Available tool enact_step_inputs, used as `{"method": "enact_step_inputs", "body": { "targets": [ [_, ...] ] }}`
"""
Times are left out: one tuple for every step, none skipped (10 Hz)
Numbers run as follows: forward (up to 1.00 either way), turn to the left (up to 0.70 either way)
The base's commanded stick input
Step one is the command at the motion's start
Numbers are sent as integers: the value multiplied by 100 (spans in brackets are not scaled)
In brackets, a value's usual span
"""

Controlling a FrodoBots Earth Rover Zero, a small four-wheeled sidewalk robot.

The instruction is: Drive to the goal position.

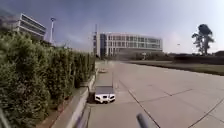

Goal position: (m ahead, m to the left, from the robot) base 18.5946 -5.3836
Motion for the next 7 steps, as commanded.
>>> {"method": "enact_step_inputs", "body": {
  "targets": [
    [20,0],
    [40,0],
    [61,0],
    [70,0],
    [70,0],
    [70,0],
    [70,-12]
  ]
}}
